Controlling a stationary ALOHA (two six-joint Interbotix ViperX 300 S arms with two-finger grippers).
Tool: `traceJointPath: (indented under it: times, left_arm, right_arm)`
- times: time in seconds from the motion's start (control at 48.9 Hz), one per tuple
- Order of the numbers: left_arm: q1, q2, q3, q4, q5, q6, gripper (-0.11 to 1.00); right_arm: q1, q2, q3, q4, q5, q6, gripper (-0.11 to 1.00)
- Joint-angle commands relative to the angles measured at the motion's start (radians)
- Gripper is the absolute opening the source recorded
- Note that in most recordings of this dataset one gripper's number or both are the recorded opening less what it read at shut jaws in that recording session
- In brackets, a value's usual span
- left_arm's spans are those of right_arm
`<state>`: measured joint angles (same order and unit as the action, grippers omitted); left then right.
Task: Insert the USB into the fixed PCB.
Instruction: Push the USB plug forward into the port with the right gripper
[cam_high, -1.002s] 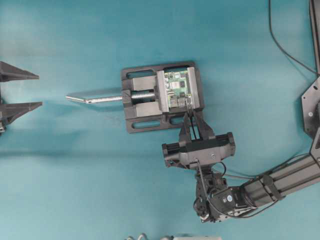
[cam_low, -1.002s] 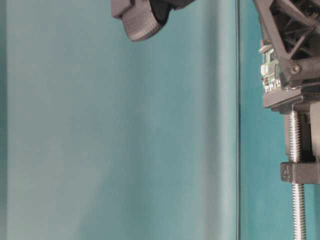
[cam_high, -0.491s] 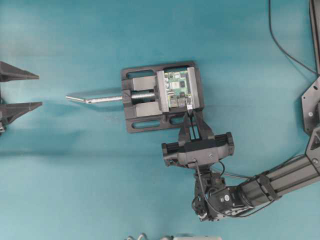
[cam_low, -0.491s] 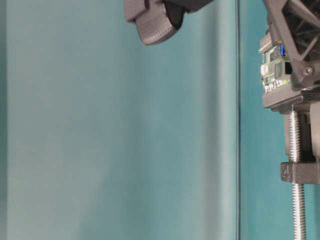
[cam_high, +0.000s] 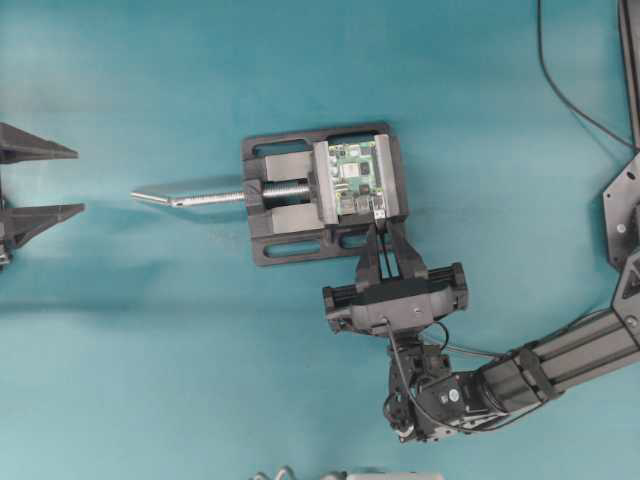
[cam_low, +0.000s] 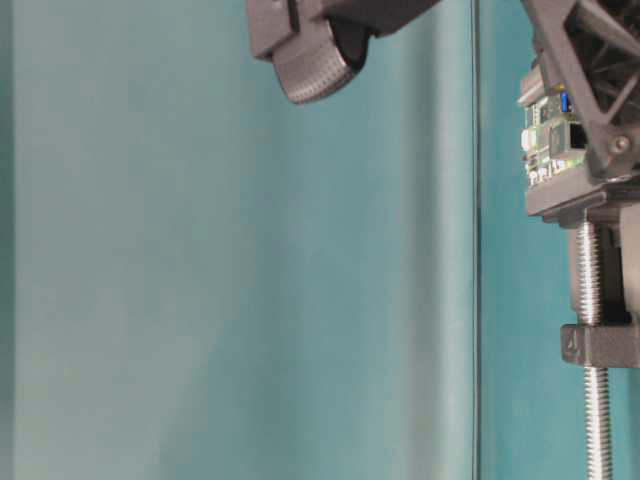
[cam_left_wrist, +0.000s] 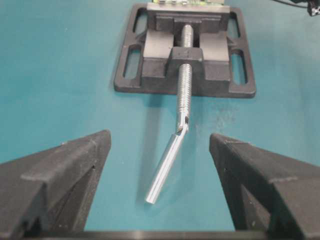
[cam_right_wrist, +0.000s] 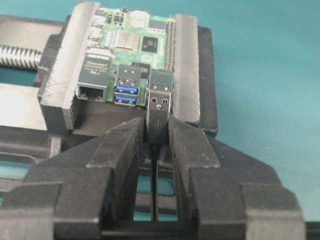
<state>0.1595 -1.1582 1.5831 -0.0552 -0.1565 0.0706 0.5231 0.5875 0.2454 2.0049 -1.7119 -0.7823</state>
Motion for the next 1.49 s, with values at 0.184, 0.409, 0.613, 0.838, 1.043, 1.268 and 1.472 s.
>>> traceJointPath:
  times: [0.184, 0.409, 0.613, 0.838, 1.043, 1.268, 1.472]
  left_arm:
    - [0.002, 0.012, -0.012, 0.002, -0.009, 0.003, 0.96]
    - [0.002, 0.012, -0.012, 0.002, -0.008, 0.003, 0.96]
    - [0.002, 0.012, -0.012, 0.002, -0.009, 0.003, 0.96]
    - [0.002, 0.012, -0.012, 0.002, -0.008, 0.003, 0.96]
    - [0.002, 0.012, -0.012, 0.002, -0.008, 0.005, 0.96]
    - [0.002, 0.012, -0.012, 0.002, -0.008, 0.003, 0.96]
    - [0.002, 0.012, -0.012, 0.002, -0.008, 0.003, 0.96]
  right_arm:
    - [-0.049, -0.057, -0.015, -0.020, -0.006, -0.006, 0.21]
    - [-0.055, -0.055, -0.009, -0.018, -0.006, -0.006, 0.21]
    - [-0.058, -0.064, -0.011, -0.020, -0.006, -0.006, 0.21]
    - [-0.064, -0.071, -0.006, -0.020, -0.006, -0.009, 0.22]
    - [-0.072, -0.064, 0.006, -0.020, -0.005, -0.008, 0.21]
    - [-0.081, -0.051, 0.005, -0.020, -0.003, -0.006, 0.21]
    - [-0.091, -0.044, 0.006, -0.020, -0.003, -0.005, 0.21]
